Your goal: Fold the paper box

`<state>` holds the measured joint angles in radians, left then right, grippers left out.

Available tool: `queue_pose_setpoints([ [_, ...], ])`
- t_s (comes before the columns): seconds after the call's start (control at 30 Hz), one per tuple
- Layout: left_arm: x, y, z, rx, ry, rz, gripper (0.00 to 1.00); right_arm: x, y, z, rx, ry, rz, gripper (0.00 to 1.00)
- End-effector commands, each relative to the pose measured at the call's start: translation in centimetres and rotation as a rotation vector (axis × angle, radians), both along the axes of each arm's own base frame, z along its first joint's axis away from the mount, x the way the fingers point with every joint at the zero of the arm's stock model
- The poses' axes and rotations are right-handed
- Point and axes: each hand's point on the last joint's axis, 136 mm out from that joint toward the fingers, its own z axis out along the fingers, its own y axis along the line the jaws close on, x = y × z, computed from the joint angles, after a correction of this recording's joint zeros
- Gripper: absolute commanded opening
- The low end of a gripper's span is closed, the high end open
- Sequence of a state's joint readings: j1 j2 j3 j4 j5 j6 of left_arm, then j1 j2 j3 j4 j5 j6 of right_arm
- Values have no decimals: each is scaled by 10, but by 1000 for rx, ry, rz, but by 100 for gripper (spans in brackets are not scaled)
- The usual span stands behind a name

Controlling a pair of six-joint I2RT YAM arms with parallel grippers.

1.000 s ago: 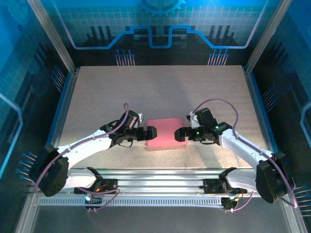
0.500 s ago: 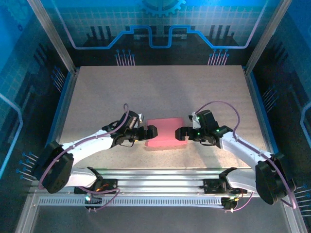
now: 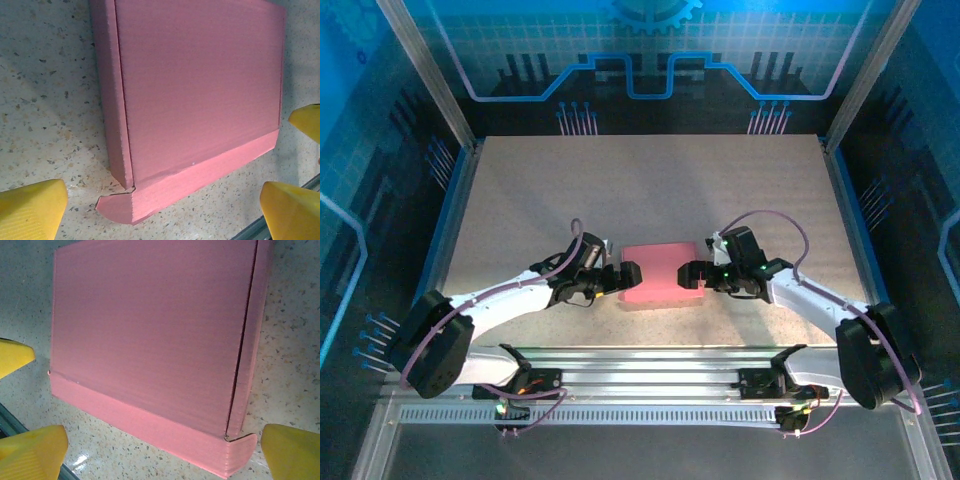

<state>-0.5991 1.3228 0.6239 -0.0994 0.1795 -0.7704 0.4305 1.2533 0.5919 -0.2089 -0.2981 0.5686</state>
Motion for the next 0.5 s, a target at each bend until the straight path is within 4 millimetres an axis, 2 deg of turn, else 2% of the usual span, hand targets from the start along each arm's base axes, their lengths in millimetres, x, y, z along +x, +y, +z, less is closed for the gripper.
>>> queue_pose_setpoints([
  [0.0, 5, -2, 3, -19, -7, 14, 99, 8, -1, 8, 5, -25, -6, 100],
  [0.23, 8, -13, 0, -51, 35, -7, 99, 3, -3, -1, -10, -3, 9, 100],
  [0.47, 16, -25, 3, -79, 30, -32, 99, 7, -1, -3, 0, -12, 14, 100],
])
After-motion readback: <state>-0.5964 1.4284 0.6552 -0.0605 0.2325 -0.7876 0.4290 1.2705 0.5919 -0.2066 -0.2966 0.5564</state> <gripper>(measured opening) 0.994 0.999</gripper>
